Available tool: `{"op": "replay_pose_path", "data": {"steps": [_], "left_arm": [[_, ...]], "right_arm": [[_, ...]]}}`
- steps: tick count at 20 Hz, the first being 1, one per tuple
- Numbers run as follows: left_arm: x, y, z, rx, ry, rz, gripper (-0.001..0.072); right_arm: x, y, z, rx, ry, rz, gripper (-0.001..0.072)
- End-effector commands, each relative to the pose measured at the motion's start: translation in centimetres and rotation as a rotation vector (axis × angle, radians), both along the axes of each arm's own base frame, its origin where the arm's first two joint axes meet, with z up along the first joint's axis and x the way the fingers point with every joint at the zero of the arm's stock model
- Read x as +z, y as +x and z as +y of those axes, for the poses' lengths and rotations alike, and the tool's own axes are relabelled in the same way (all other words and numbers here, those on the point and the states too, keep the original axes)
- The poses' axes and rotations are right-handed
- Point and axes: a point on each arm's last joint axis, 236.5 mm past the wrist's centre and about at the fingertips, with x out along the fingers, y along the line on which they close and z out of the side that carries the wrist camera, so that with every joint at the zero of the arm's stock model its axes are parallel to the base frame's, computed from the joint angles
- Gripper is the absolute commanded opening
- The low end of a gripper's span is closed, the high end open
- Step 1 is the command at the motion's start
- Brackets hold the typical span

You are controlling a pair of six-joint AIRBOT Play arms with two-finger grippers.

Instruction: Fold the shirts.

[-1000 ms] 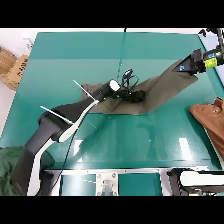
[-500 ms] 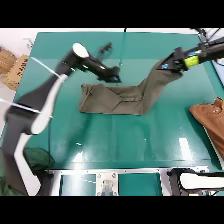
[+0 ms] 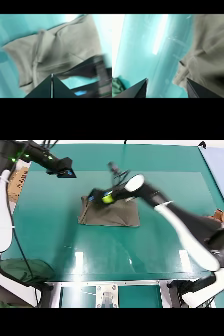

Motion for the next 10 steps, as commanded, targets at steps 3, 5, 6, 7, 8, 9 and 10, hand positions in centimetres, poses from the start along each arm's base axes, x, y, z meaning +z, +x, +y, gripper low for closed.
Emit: {"op": "replay_pose_path", "data": {"steps": [3,5,6,7,8,9,10], "left_arm": [[0.0,-0.5,2.0,-0.008,0.036,0.002,0.0030],[0.0,-0.4,2.0,-0.007,0.037,0.001,0.0030],[0.0,-0.4,2.0,-0.005,0.037,-0.002,0.0030],[0.0,-0.2,2.1,-0.002,0.037,-0.006,0.0030],[0.0,-0.2,2.1,0.000,0.039,-0.007,0.0030],[-0.1,-0.2,2.3,0.002,0.045,-0.008,0.0030],[-0.1,-0.1,2.4,0.007,0.052,-0.006,0.0030]], "right_arm": [[-3.0,0.9,-2.2,0.019,-0.122,-0.006,0.0543],[-1.9,2.9,-9.8,-0.010,-0.197,0.041,0.0543],[-1.6,3.6,-13.6,-0.038,-0.231,0.071,0.0543],[-1.5,4.2,-17.4,-0.073,-0.256,0.110,0.0543],[-1.7,4.5,-21.1,-0.108,-0.275,0.158,0.0543],[-2.2,4.6,-24.2,-0.142,-0.282,0.207,0.0543],[-3.0,4.6,-26.9,-0.181,-0.281,0.248,0.0543]]}}
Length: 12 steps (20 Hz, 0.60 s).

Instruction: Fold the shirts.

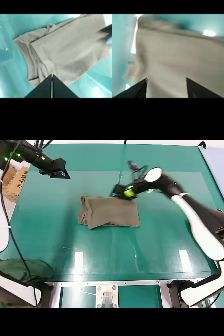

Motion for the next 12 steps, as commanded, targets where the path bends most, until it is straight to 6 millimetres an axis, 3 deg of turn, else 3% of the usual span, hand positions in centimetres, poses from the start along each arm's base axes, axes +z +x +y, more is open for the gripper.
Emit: {"op": "replay_pose_path", "data": {"steps": [1,3,5,8,12], "left_arm": [[-0.2,0.2,0.5,0.019,0.018,0.003,0.0030],[-0.5,0.2,1.0,0.040,0.037,0.014,0.0030],[-0.6,0.2,1.2,0.043,0.046,0.014,0.0030],[-0.6,0.2,1.2,0.047,0.045,0.016,0.0030],[-0.7,0.2,1.2,0.057,0.041,0.027,0.0030]], "right_arm": [[-2.3,-1.3,-10.8,-0.104,-0.054,0.168,0.0543],[-4.8,-2.5,-13.5,-0.138,-0.034,0.224,0.0543],[-6.8,-3.5,-13.8,-0.137,0.023,0.253,0.0543],[-8.7,-4.1,-11.6,-0.099,0.145,0.288,0.0543],[-9.3,-4.0,-5.5,-0.036,0.296,0.299,0.0539]]}}
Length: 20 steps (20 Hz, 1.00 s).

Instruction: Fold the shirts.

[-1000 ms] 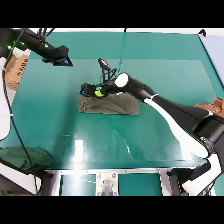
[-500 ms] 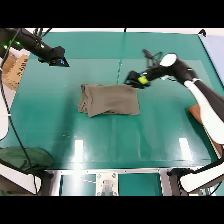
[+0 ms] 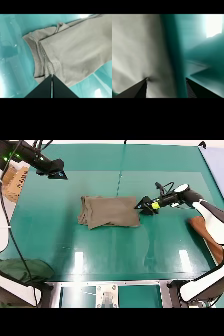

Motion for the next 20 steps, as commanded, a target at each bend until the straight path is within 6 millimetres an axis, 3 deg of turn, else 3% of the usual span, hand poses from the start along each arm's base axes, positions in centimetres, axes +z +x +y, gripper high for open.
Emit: {"op": "replay_pose_path", "data": {"steps": [1,4,6,9,10,12,14,16,20], "left_arm": [[-0.1,-0.1,0.1,0.006,0.002,0.009,0.0030],[-0.1,-0.3,0.1,0.001,0.003,0.013,0.0030],[-0.2,-0.5,0.1,-0.005,0.005,0.024,0.0030],[-0.3,-0.9,0.1,-0.011,0.010,0.037,0.0030],[-0.4,-0.9,0.1,-0.012,0.010,0.041,0.0030],[-0.4,-1.0,0.1,-0.014,0.011,0.044,0.0030],[-0.4,-1.0,0.1,-0.013,0.010,0.044,0.0030],[-0.4,-1.0,0.1,-0.014,0.010,0.043,0.0030],[-0.4,-1.0,0.1,-0.014,0.010,0.043,0.0030]], "right_arm": [[-0.4,0.1,4.5,0.022,0.118,-0.018,0.0469],[0.9,0.6,7.1,0.039,0.144,-0.055,0.0019],[5.1,2.2,7.3,0.062,0.163,-0.149,0.0017],[16.4,4.7,4.1,0.026,0.174,-0.374,0.0017],[20.1,5.2,1.7,-0.014,0.152,-0.438,0.0017],[26.4,5.5,-5.0,-0.117,0.043,-0.558,0.0017],[30.4,4.6,-12.0,-0.256,-0.056,-0.609,0.0017],[32.3,3.1,-19.0,-0.408,-0.120,-0.620,0.0017],[32.3,-1.2,-32.5,-0.740,-0.193,-0.550,0.0017]]}}
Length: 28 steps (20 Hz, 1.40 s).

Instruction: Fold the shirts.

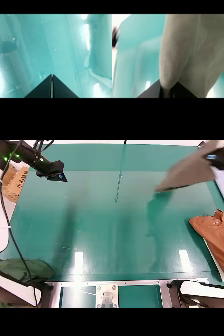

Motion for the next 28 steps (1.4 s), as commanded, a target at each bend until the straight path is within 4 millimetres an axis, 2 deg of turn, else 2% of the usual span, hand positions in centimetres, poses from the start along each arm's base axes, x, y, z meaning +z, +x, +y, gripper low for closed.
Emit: {"op": "replay_pose_path", "data": {"steps": [1,3,5,7,10,14,18,21,22,23,24,25,26,28], "left_arm": [[0.0,0.0,0.0,-0.001,0.000,0.001,0.0030],[0.0,0.0,0.0,-0.001,0.000,0.001,0.0030],[0.0,0.0,0.0,-0.001,0.000,0.001,0.0030],[0.0,0.0,0.0,-0.001,0.000,0.001,0.0030],[0.0,0.0,0.0,-0.001,0.000,0.002,0.0030],[-0.1,-0.3,0.0,-0.005,0.001,0.010,0.0030],[-0.3,-1.2,0.0,-0.024,0.007,0.045,0.0030],[-0.4,-1.8,0.1,-0.035,0.011,0.068,0.0030],[-0.4,-1.8,0.1,-0.036,0.011,0.070,0.0030],[-0.4,-1.8,0.1,-0.035,0.011,0.068,0.0030],[-0.4,-1.6,0.0,-0.032,0.010,0.060,0.0030],[-0.3,-1.2,0.0,-0.026,0.005,0.047,0.0030],[-0.2,-1.0,-0.1,-0.022,-0.001,0.036,0.0030],[0.2,-0.6,-0.5,-0.019,-0.020,0.017,0.0030]], "right_arm": [[0.7,-5.4,-11.4,-0.298,0.012,0.041,0.0017],[-0.5,-9.3,-16.6,-0.433,0.004,0.099,0.0018],[-1.8,-13.6,-20.4,-0.538,-0.007,0.169,0.0017],[-2.9,-17.3,-22.4,-0.604,-0.001,0.239,0.0017],[-4.6,-22.3,-24.2,-0.716,-0.059,0.390,0.0017],[-7.3,-28.4,-24.8,-0.872,-0.096,0.644,0.0017],[-12.6,-37.0,-23.3,-1.021,-0.054,1.060,0.0018],[-16.5,-41.2,-21.7,-1.033,-0.044,1.283,0.0018],[-17.8,-42.4,-21.4,-1.026,-0.061,1.342,0.0038],[-19.1,-43.2,-21.1,-1.009,-0.066,1.383,0.0255],[-20.2,-43.3,-20.7,-0.988,-0.053,1.404,0.0535],[-20.9,-43.2,-20.3,-0.970,-0.034,1.419,0.0601],[-21.3,-42.3,-20.3,-0.959,-0.014,1.401,0.0601],[-21.1,-38.3,-20.7,-0.914,-0.010,1.300,0.0600]]}}
